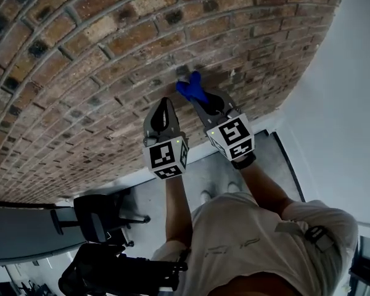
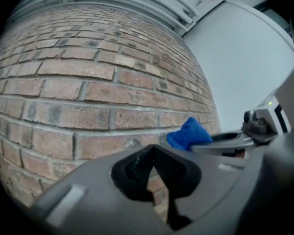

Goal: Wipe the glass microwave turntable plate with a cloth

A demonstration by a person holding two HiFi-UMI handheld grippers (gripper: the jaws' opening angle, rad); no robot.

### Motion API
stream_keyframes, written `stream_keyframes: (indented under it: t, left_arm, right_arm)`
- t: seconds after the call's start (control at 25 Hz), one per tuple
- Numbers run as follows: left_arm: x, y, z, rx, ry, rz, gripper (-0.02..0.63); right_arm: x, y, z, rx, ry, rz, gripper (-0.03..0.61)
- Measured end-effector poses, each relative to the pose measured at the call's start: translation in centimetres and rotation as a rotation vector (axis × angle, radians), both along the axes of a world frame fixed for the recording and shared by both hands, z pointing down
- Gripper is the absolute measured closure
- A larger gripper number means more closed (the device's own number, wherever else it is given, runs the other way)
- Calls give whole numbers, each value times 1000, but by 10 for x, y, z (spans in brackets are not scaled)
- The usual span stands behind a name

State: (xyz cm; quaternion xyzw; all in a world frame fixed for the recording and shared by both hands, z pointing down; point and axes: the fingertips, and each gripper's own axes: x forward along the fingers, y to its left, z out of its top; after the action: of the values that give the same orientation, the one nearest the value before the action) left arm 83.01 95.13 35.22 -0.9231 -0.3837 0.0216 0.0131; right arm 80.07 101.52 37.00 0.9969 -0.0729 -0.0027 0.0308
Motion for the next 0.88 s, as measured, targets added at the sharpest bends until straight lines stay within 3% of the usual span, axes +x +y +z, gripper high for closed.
stream_keyframes:
  t: [0.16, 0.28, 0.52, 0.68, 0.88]
  left_arm:
    - [6, -41, -4, -11, 9, -100, 612]
    - [10, -84, -10, -5, 25, -190, 612]
    - [-1, -251, -16, 40, 69, -562, 612]
    - [-62, -381, -19, 36, 49, -904, 612]
    - [-195, -510, -16, 55, 45, -1320, 612]
  right_arm:
    - [11, -38, -2, 7, 1, -103, 517]
    - [21, -84, -14, 29, 47, -237, 517]
    - [31, -247, -22, 72, 67, -608, 517]
    - [-8, -385, -15, 78, 53, -959, 517]
    - [-112, -534, -21, 99, 41, -1364, 517]
